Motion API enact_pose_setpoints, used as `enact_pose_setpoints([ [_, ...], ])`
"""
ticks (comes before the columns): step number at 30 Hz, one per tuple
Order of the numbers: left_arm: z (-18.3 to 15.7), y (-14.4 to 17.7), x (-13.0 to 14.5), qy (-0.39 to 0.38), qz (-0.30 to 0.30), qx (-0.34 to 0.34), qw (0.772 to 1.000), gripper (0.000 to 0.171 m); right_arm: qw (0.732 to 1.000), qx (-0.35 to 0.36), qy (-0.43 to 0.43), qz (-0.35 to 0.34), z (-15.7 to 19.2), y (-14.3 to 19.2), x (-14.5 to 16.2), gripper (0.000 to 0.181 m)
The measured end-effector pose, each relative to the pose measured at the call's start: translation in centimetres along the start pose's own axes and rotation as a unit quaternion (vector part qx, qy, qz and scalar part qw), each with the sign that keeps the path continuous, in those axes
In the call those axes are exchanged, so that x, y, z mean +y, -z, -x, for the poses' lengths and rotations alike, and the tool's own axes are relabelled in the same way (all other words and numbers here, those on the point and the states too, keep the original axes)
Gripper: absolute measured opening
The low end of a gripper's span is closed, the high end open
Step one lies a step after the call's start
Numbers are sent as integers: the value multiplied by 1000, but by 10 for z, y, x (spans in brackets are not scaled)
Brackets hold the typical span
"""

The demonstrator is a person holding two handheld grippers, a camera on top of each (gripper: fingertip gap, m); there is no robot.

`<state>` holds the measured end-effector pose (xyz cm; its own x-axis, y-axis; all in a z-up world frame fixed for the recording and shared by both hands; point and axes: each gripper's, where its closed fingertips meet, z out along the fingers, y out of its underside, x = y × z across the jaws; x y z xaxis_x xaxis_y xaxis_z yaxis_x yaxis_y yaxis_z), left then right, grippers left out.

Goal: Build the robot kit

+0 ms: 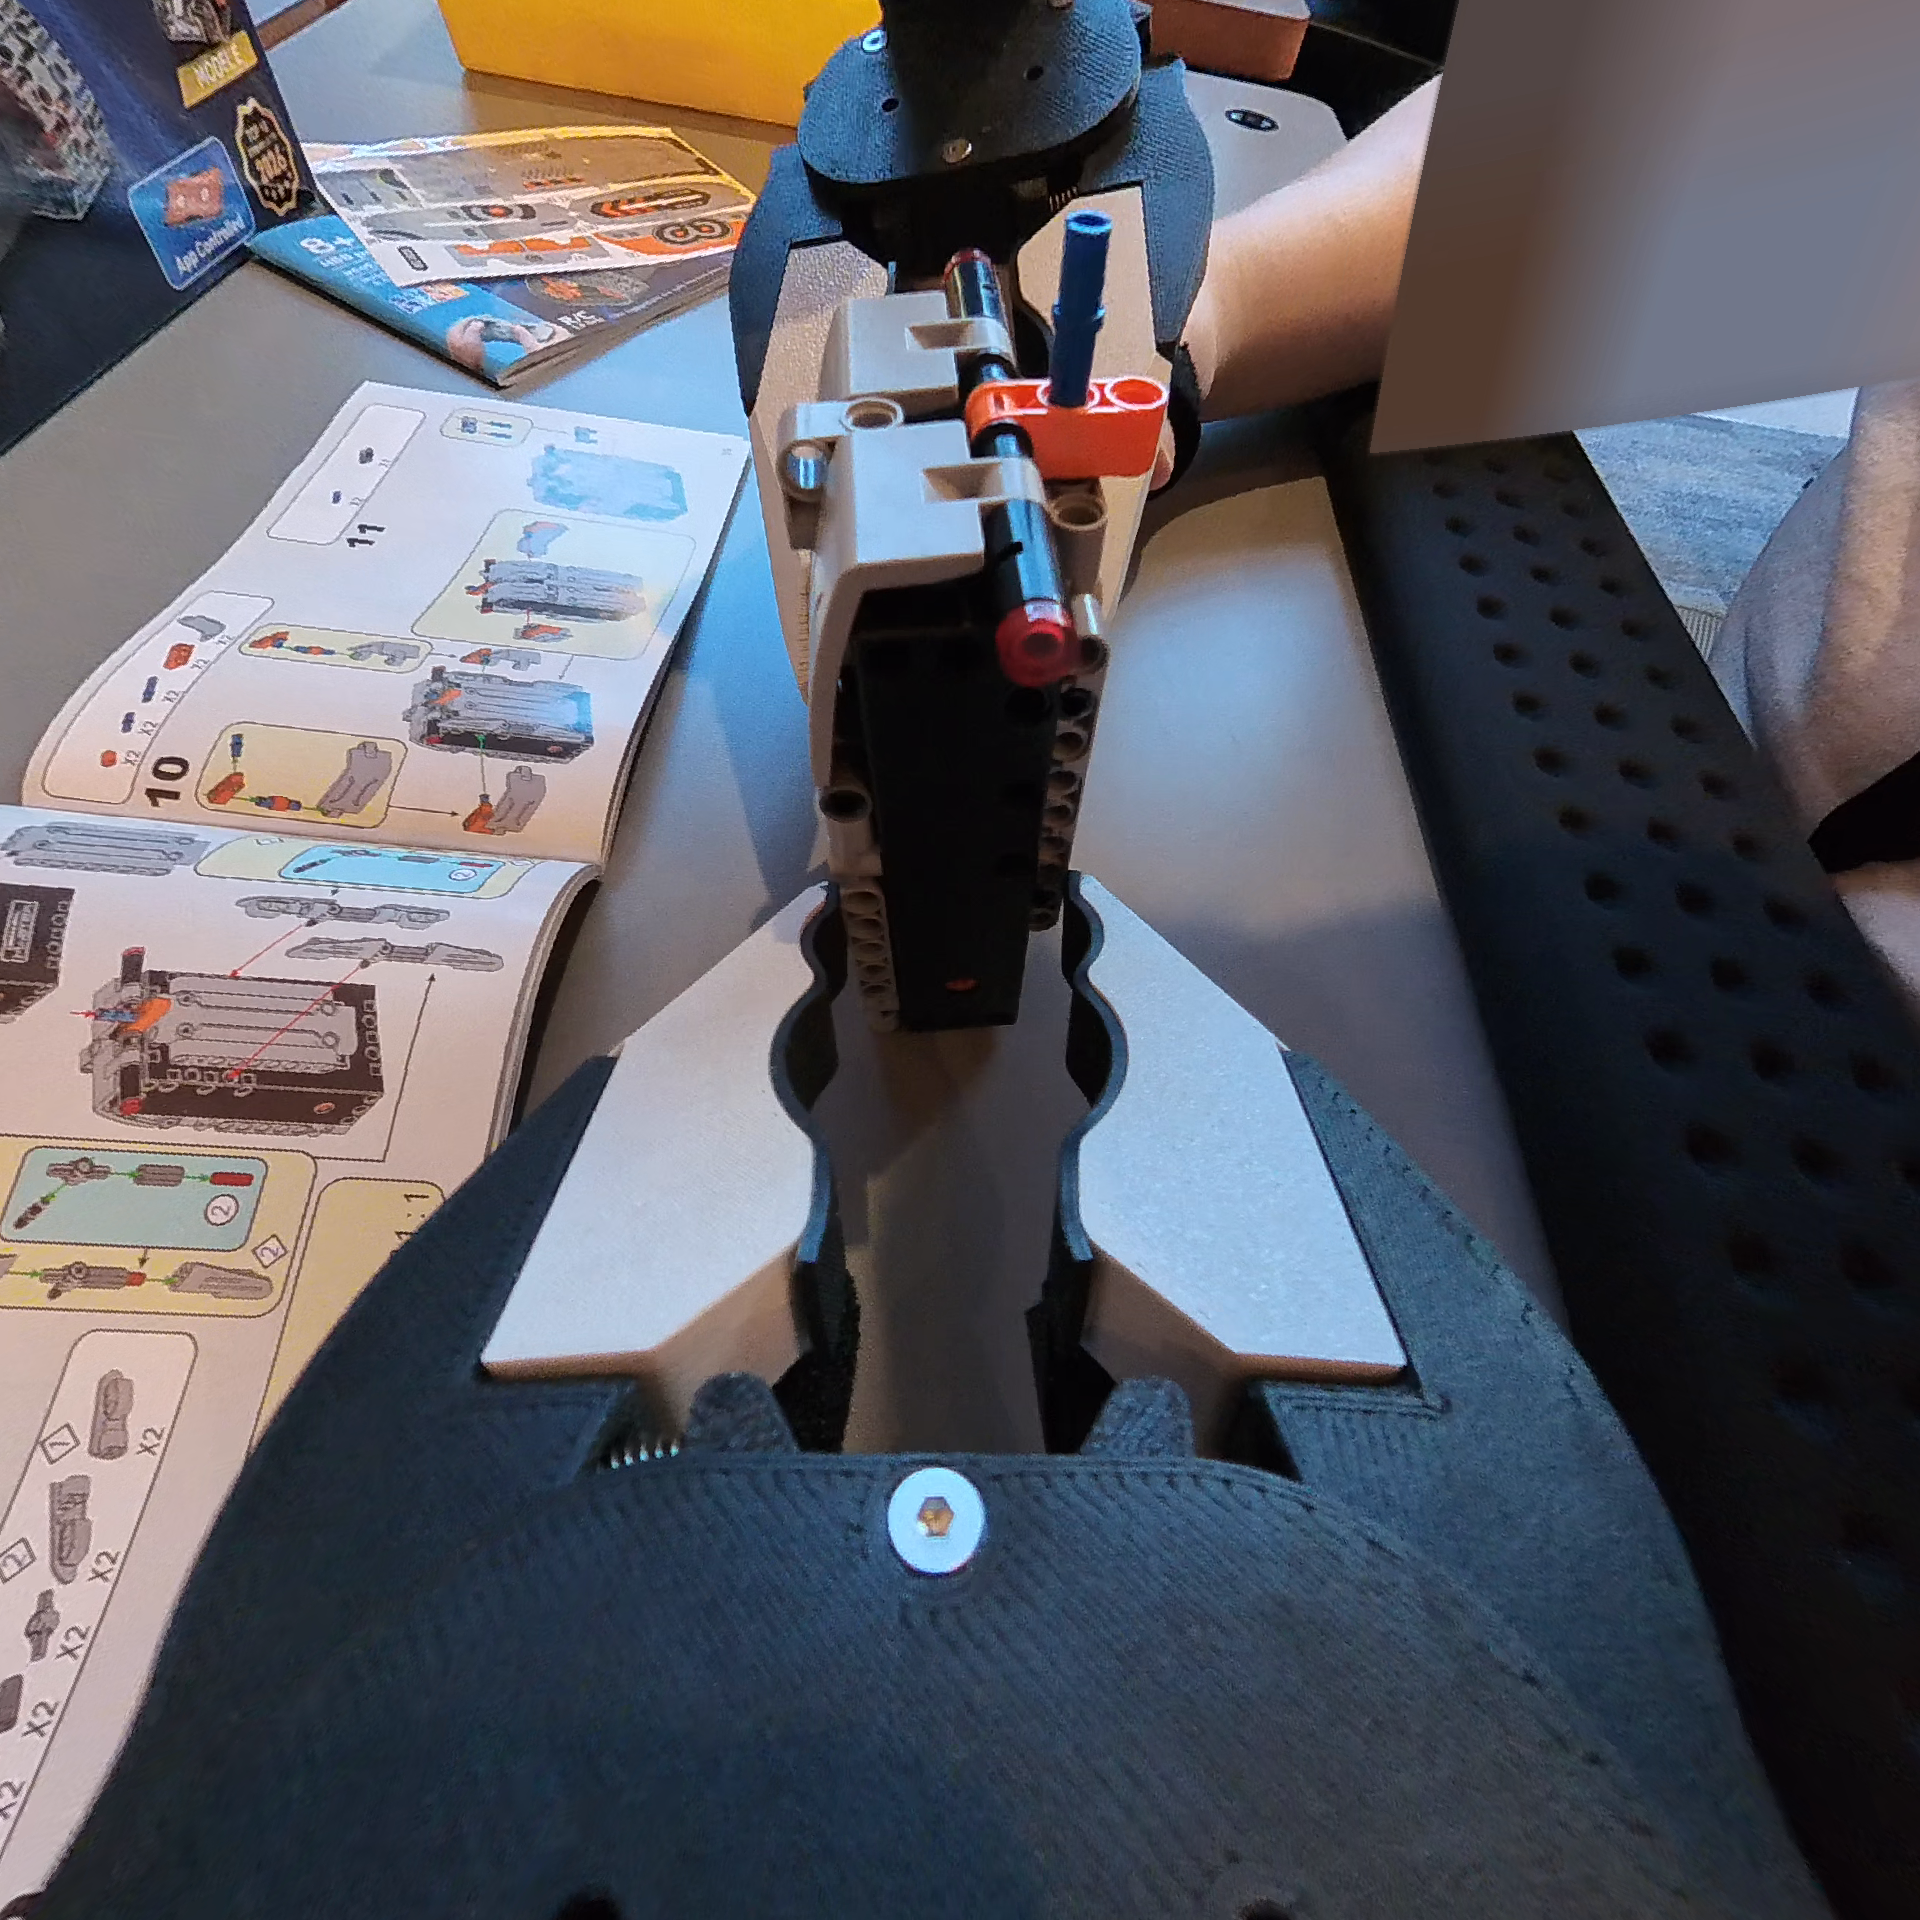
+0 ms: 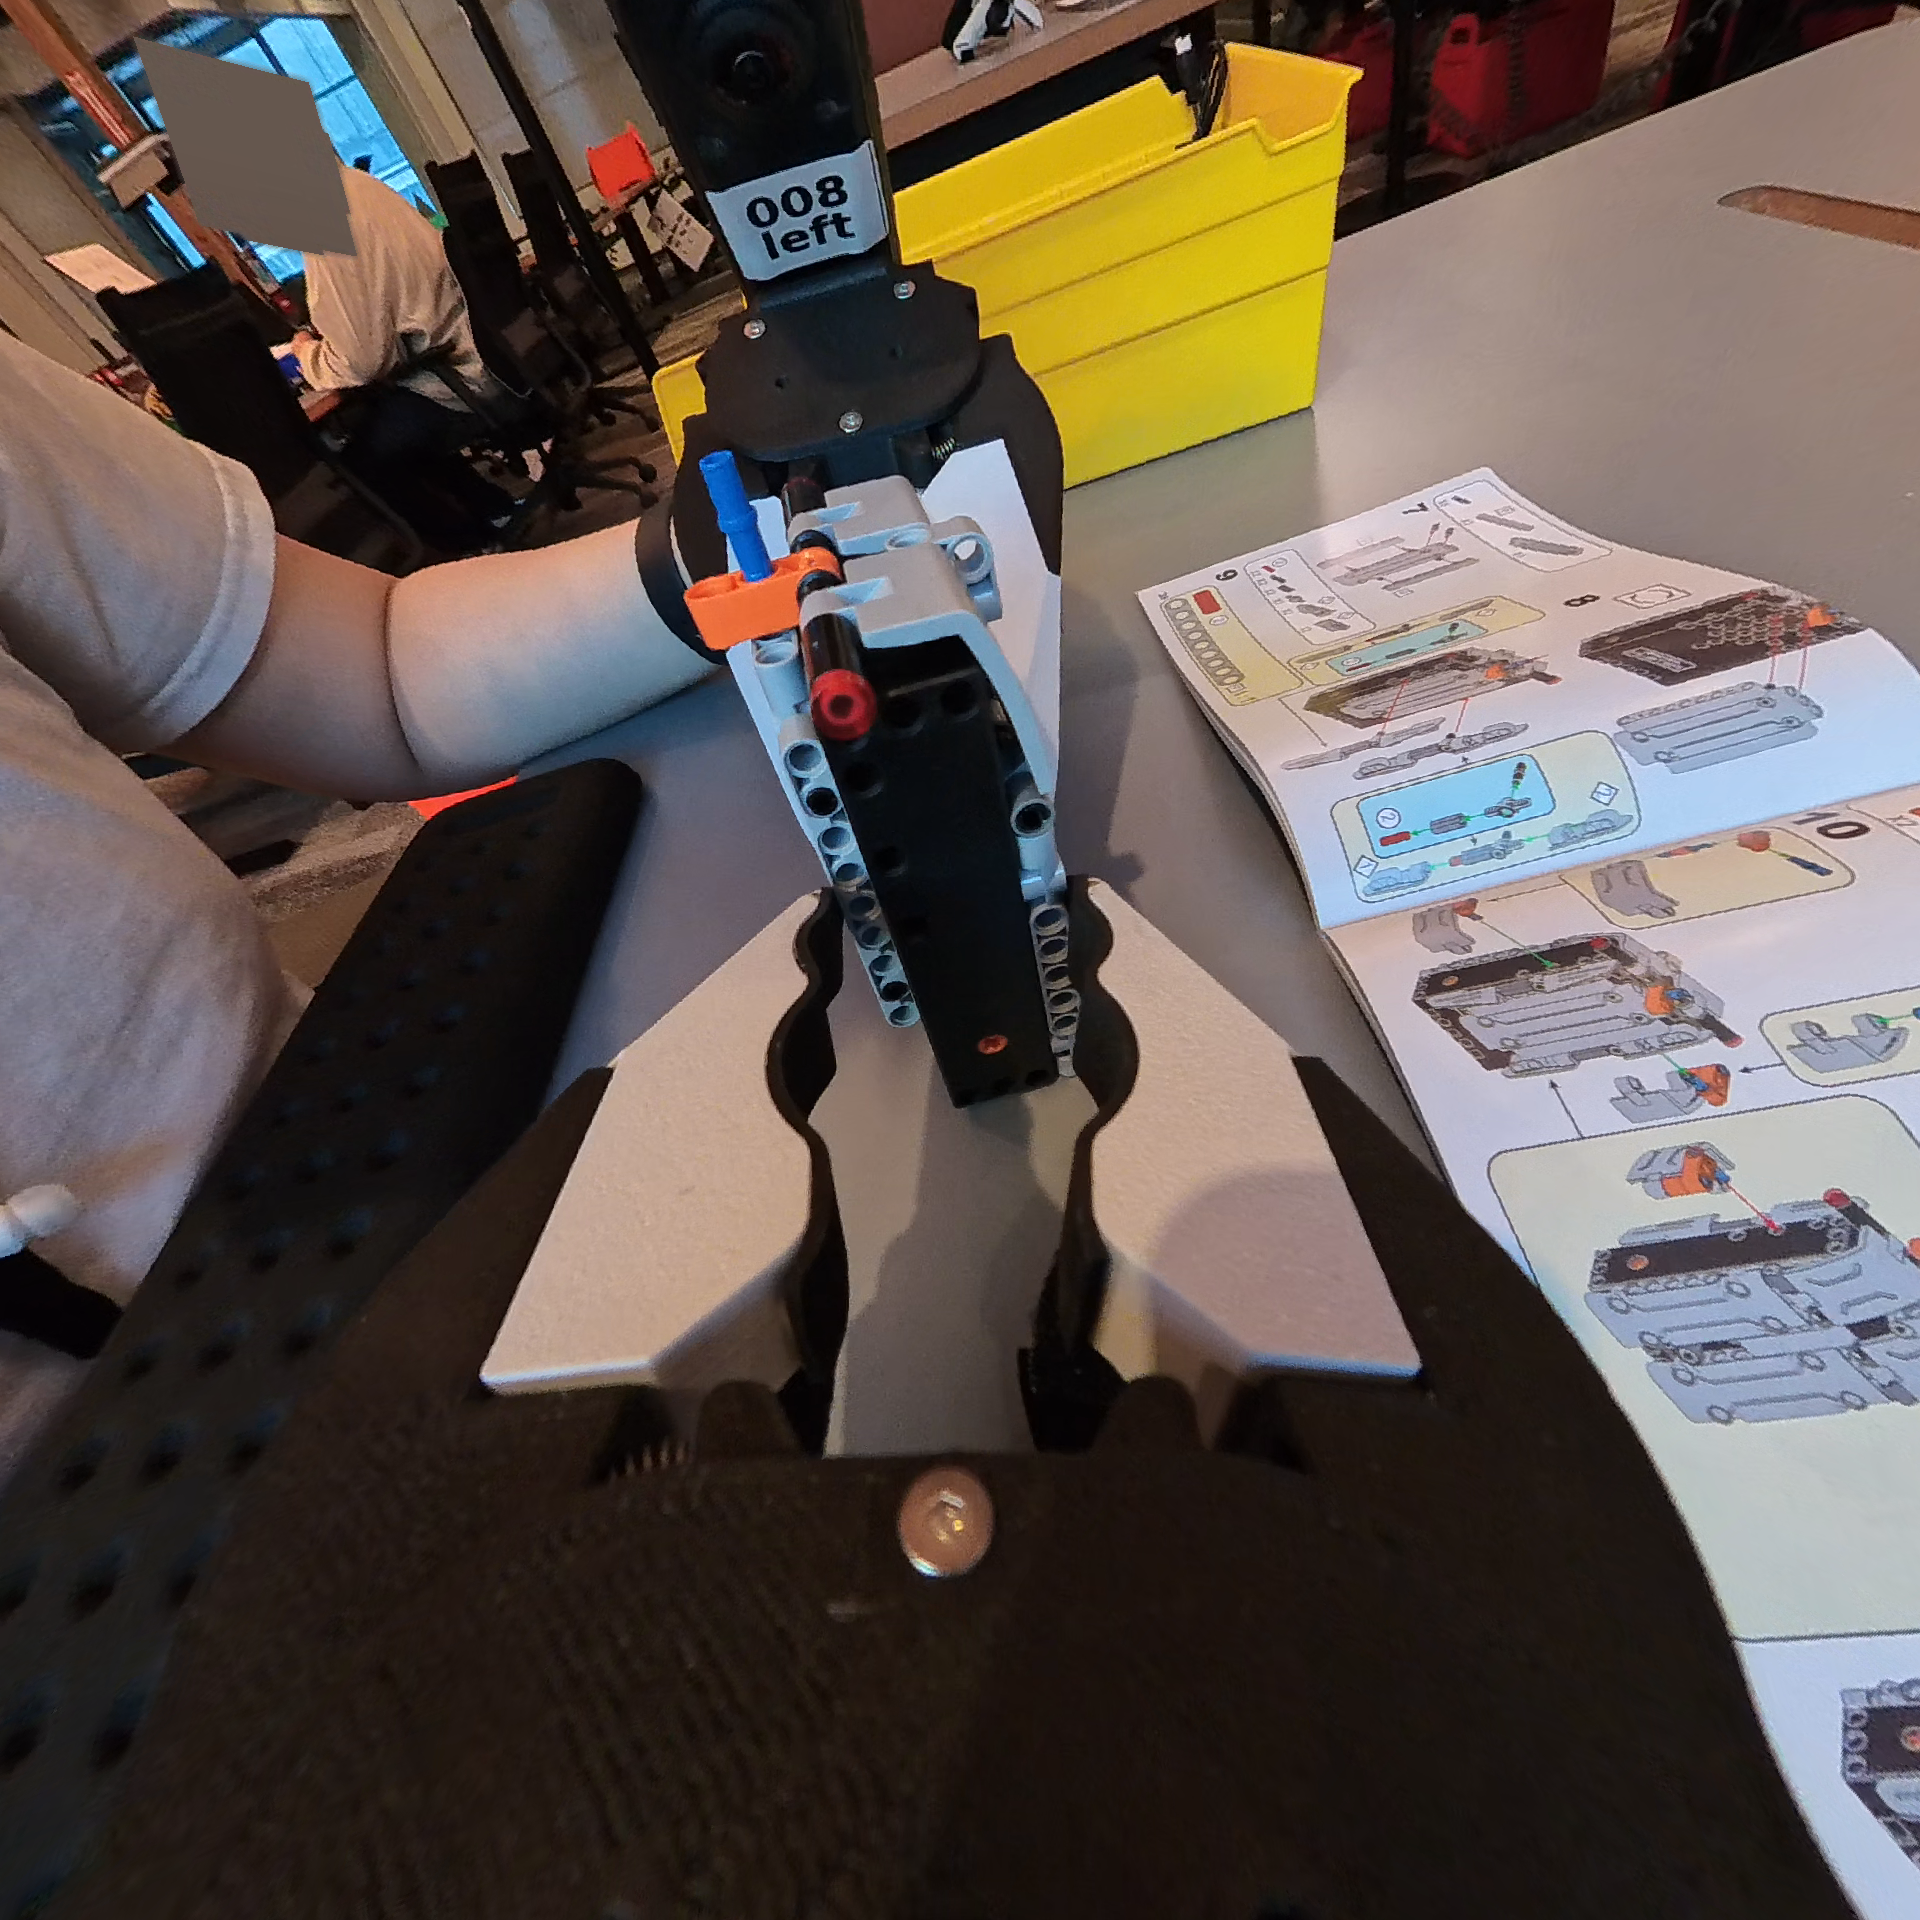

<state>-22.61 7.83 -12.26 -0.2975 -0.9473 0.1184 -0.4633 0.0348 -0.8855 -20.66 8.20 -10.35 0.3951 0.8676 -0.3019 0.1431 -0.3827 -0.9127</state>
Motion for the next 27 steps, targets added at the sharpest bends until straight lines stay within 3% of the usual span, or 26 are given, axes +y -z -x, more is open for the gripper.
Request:
enact_pose_setpoints([
  [17,2,1,0,25,-2,5,1000,40,1000,-9,-25,-6,-2,0,-2,43],
  [24,7,1,-5,173,-28,47,983,39,988,-47,-147,-31,-15,1,-8,42],
  [27,8,1,-5,201,-32,58,977,39,986,-47,-158,-33,-17,0,-9,42],
])
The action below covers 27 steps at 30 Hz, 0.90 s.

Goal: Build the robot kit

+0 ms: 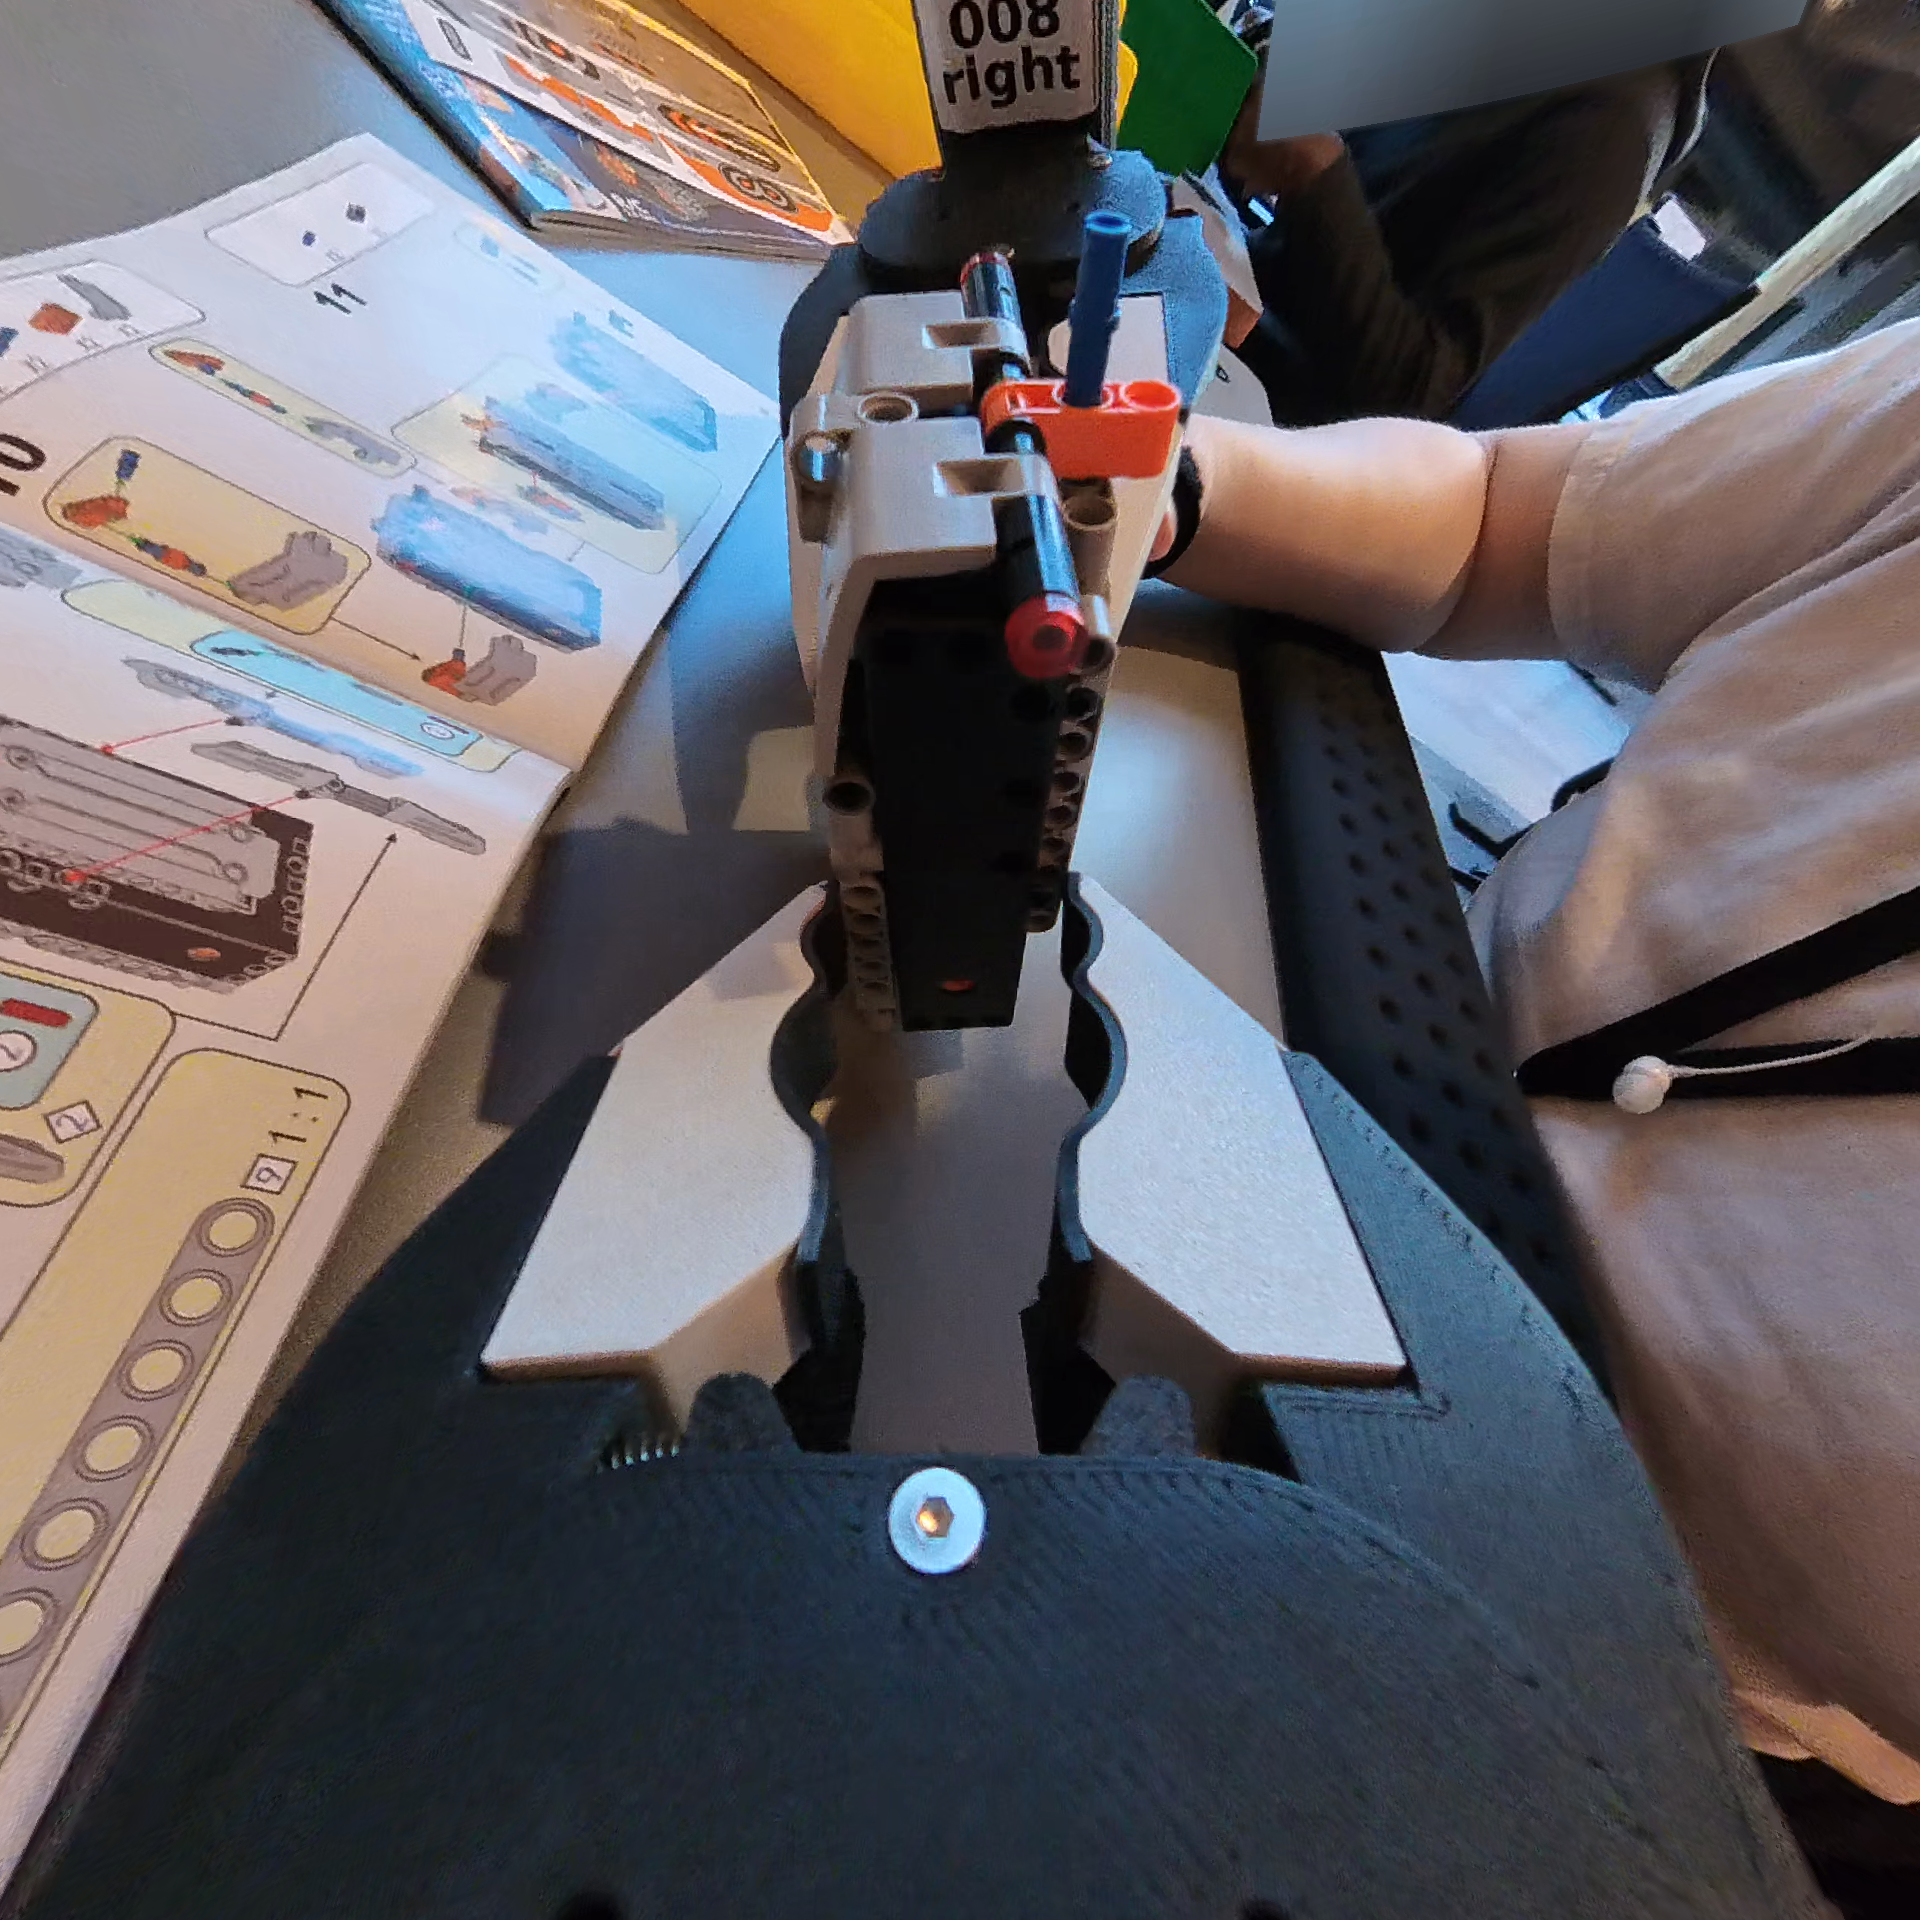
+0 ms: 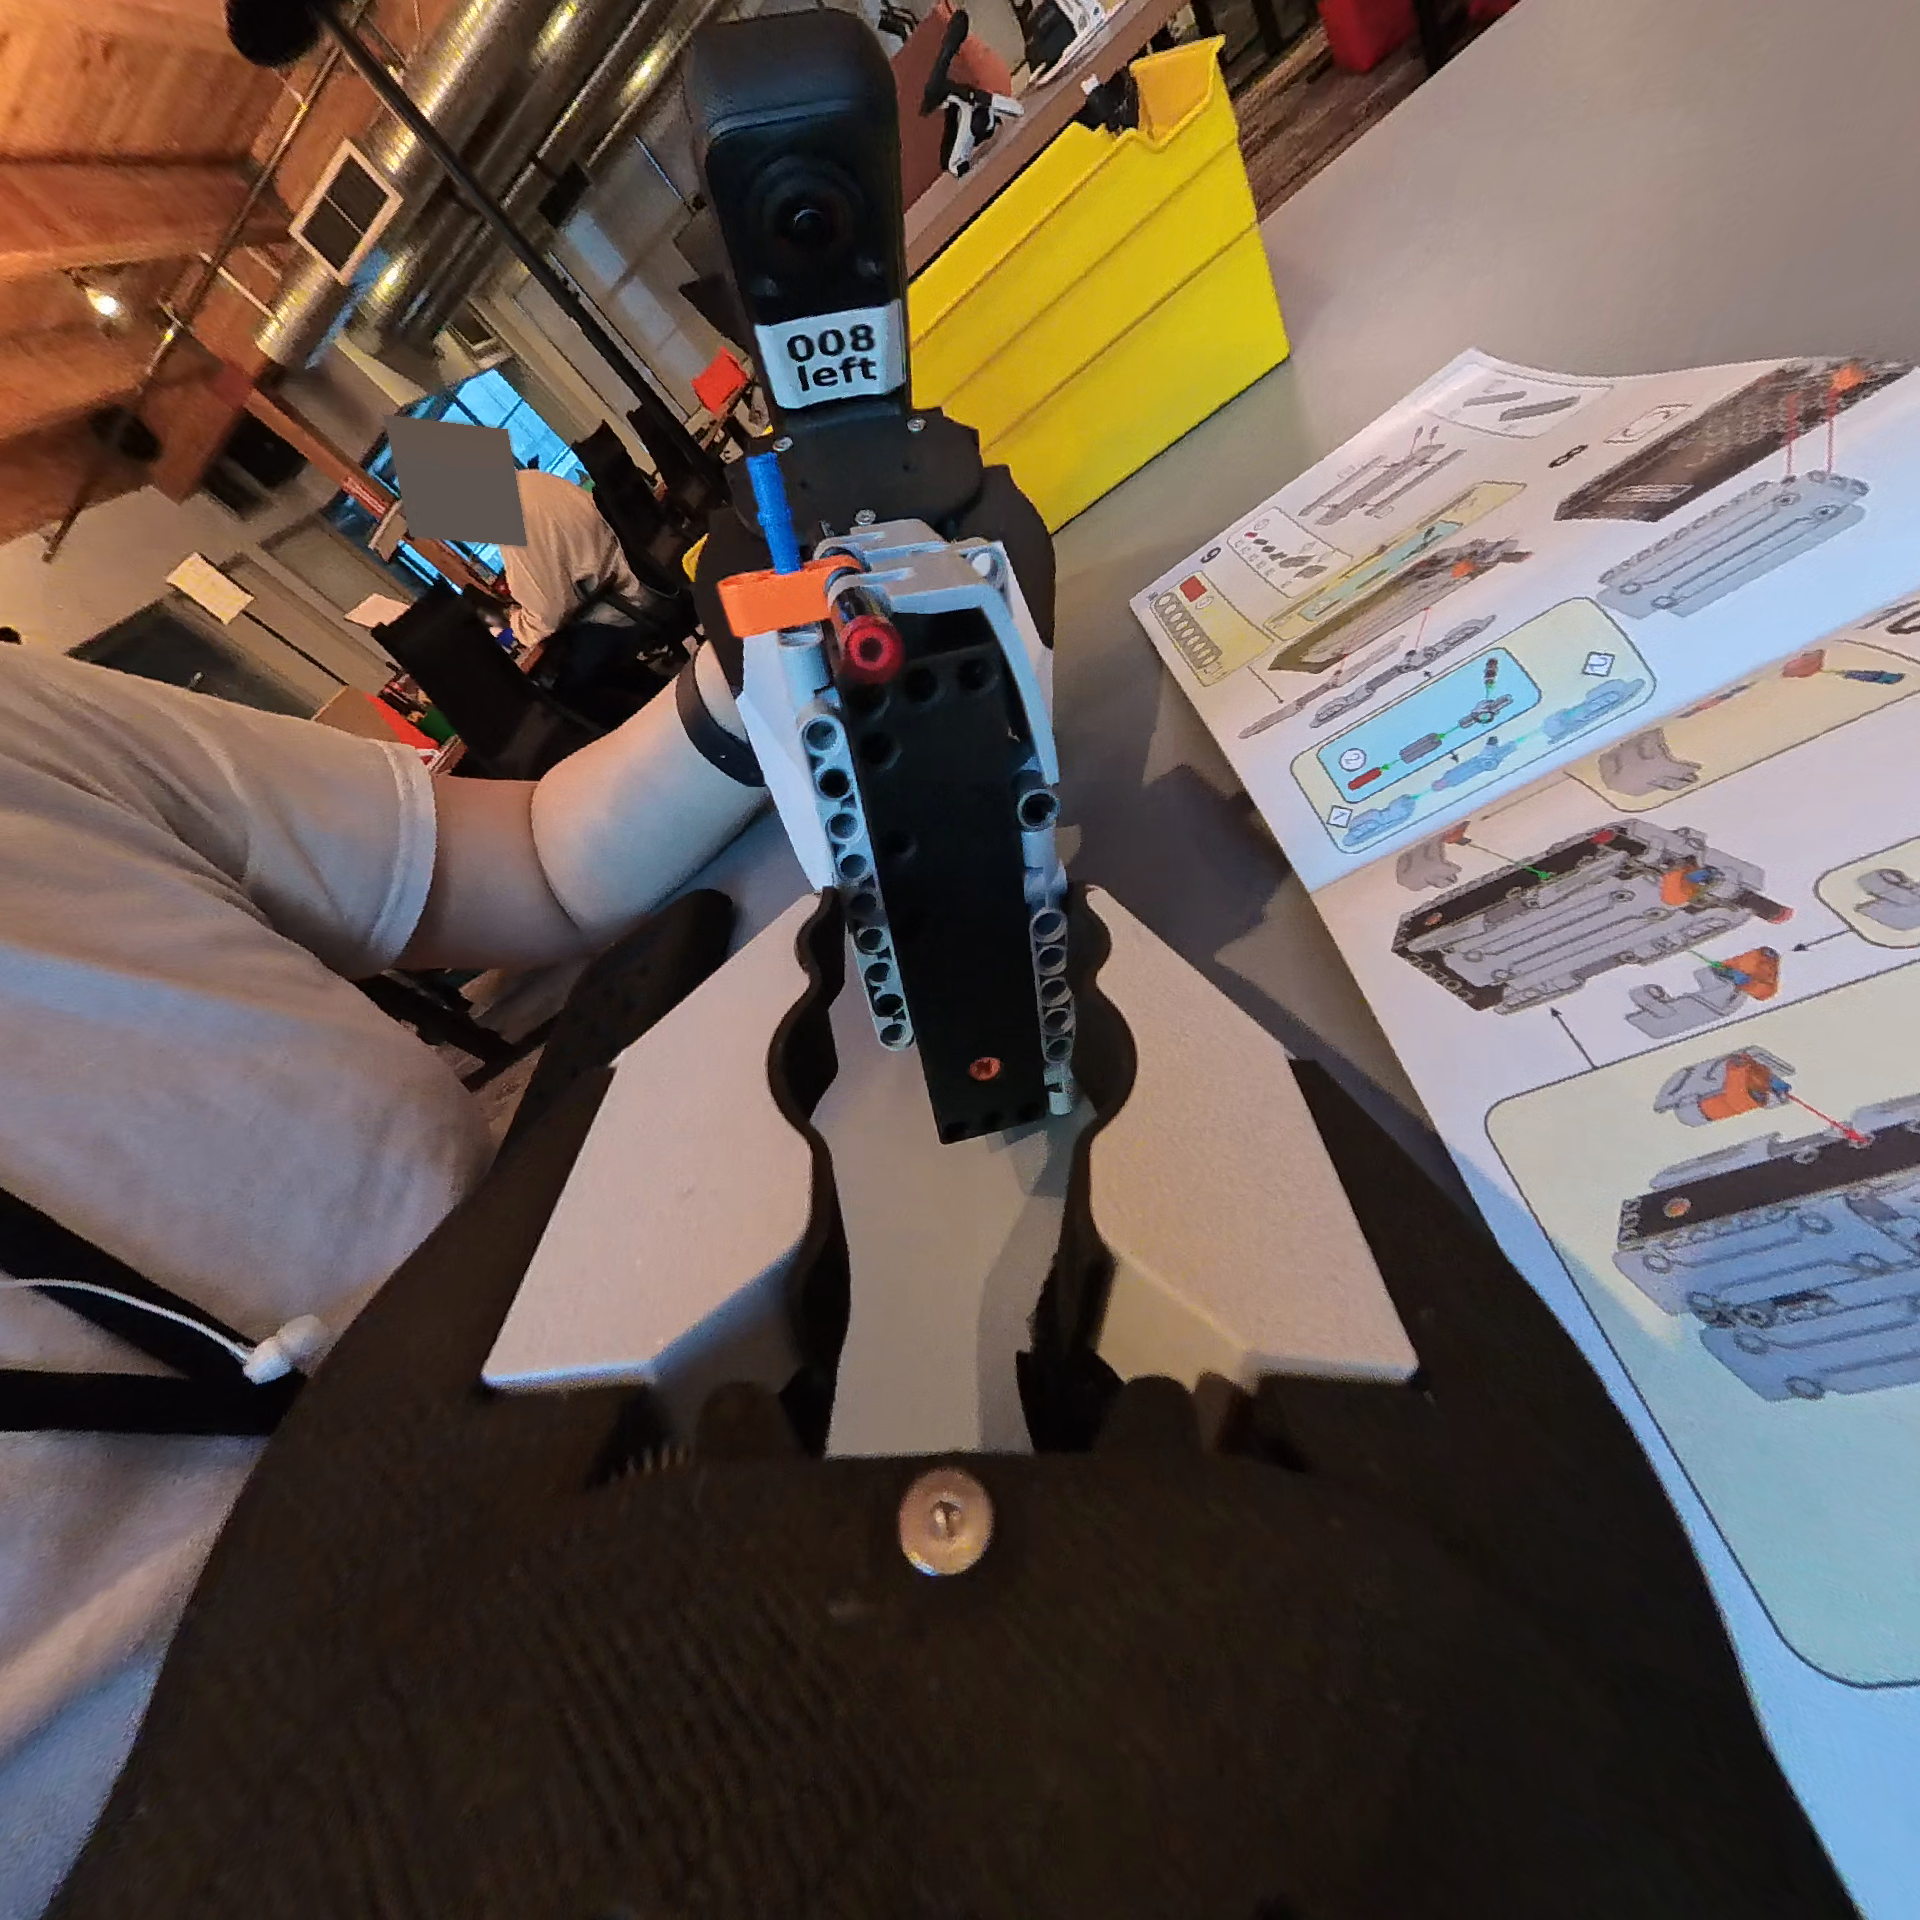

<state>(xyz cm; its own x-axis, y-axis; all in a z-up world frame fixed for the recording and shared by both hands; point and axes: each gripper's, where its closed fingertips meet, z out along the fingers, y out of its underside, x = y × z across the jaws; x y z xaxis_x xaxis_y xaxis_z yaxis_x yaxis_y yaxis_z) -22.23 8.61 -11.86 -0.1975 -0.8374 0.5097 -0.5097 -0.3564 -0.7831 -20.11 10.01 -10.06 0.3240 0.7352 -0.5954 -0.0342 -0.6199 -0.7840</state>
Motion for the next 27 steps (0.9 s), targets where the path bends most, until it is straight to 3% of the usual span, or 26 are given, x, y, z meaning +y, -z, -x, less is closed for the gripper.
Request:
enact_pose_setpoints([
  [13,0,1,0,-1,2,-1,1000,39,1000,2,-1,-2,1,-1,1,42],
  [17,-3,1,2,-76,15,-26,997,40,993,44,108,4,10,-1,4,42],
  [22,-2,-3,6,-209,39,-79,974,41,969,84,229,40,12,1,15,42],
  [27,-1,-3,7,-194,38,-72,978,42,962,88,255,42,12,2,15,41],
])
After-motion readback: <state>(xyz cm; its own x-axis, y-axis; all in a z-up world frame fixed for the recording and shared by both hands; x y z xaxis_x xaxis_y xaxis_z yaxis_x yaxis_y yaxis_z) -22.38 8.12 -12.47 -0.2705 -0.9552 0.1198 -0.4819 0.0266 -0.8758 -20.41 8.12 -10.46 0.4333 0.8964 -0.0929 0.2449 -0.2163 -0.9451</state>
